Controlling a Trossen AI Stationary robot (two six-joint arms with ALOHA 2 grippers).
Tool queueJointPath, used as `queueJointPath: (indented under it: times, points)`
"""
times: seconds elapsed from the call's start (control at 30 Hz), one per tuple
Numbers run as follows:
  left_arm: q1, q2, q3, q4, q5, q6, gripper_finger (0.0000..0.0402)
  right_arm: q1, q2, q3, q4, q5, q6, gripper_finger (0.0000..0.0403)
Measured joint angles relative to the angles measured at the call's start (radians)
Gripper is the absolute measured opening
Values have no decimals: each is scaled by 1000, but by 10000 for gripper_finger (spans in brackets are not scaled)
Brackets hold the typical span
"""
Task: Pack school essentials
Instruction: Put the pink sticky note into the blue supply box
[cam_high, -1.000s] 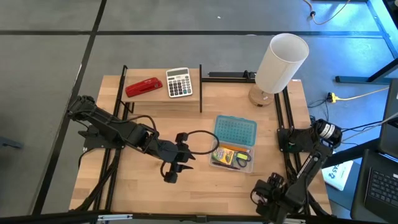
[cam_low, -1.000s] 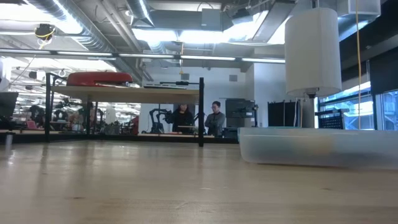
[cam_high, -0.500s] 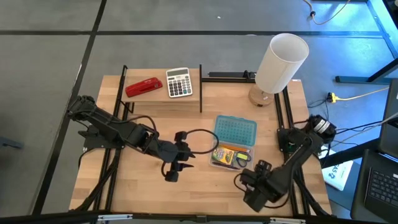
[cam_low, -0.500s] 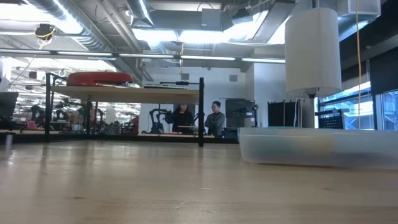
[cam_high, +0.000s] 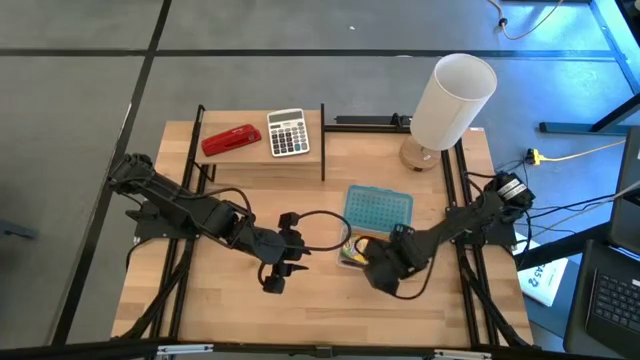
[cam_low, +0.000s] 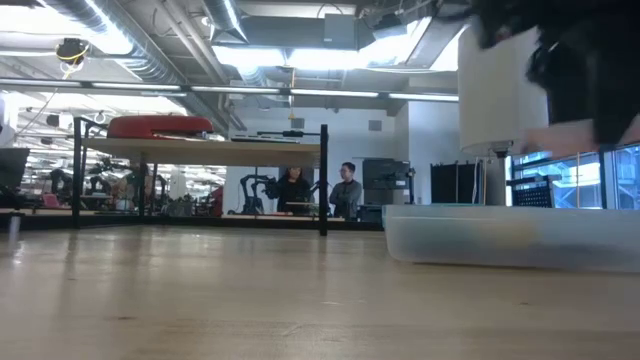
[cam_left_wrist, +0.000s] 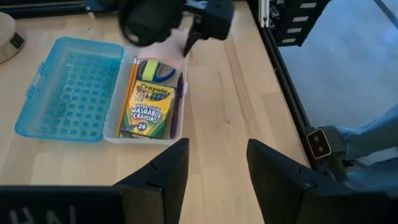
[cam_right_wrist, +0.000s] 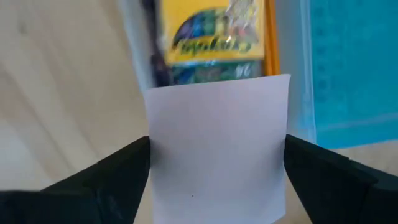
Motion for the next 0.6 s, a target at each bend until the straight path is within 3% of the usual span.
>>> queueJointPath:
  times: [0.2,0.6]
  points:
    - [5,0,0,-7,-22,0,156,-52,-1,-76,138,-61,-94,349]
    - [44,0,0,-7,-27,1,156,-72,-1,-182,163,-90,-94,349]
